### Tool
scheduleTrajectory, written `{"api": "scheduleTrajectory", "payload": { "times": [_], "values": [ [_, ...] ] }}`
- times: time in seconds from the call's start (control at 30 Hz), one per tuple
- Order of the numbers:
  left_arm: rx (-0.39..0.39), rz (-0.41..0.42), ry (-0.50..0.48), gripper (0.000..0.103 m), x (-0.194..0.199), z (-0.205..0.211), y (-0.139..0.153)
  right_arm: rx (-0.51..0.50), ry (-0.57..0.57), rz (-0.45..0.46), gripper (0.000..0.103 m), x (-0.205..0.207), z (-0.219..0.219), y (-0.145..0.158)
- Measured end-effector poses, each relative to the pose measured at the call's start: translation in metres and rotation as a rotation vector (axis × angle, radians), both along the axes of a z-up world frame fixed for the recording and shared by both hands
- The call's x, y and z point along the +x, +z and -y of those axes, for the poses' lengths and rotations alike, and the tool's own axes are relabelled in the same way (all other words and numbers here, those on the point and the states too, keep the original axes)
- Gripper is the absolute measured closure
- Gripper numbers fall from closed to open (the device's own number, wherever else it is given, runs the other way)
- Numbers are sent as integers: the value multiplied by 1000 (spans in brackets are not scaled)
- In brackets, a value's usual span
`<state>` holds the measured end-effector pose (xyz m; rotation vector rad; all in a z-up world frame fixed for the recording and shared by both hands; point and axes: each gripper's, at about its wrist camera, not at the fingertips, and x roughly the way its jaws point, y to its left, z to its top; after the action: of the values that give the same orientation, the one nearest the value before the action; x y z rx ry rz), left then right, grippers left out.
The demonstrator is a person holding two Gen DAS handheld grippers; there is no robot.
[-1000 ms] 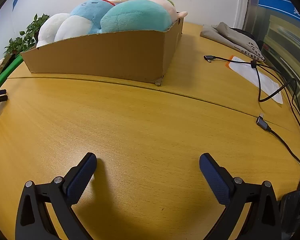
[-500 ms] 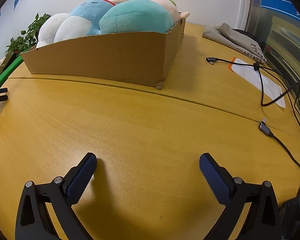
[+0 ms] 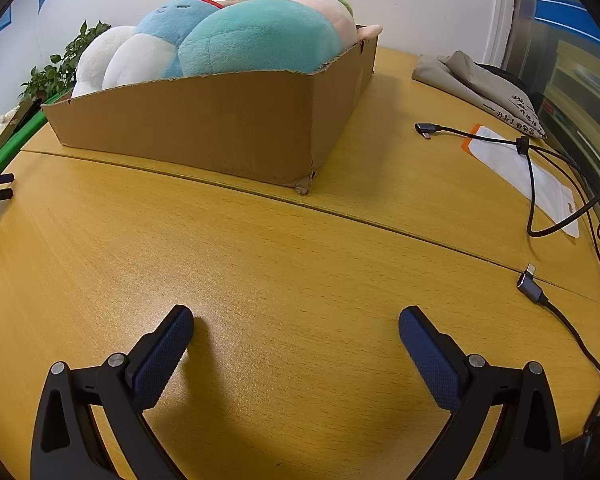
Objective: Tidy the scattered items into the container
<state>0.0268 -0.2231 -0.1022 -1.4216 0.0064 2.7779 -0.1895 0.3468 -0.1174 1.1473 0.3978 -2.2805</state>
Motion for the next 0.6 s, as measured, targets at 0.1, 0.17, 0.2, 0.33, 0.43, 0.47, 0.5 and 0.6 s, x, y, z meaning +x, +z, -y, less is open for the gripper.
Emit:
{"api": "scheduleTrajectory", "payload": {
  "times": [0.1,0.17,0.2,0.33,0.43,0.47,0.5,0.6],
  "values": [
    [-1,0,0,0,0,0,0,0,-1,0,0,0,1,0],
    [-3,0,1,0,0,-1,0,0,1,0,0,0,1,1],
    [-3,0,1,0,-1,-1,0,0,2,0,0,0,0,1],
    [-4,0,3,0,-1,-2,0,0,5,1,0,-1,0,1],
    [-5,-1,3,0,1,-5,1,0,4,1,0,0,0,1],
    [-5,-1,4,0,1,-6,2,0,3,1,0,0,0,1],
    [-5,-1,5,0,1,-6,2,0,3,0,0,0,1,1],
    [-5,-1,5,0,1,-6,2,0,2,1,0,0,0,1]
  ]
}}
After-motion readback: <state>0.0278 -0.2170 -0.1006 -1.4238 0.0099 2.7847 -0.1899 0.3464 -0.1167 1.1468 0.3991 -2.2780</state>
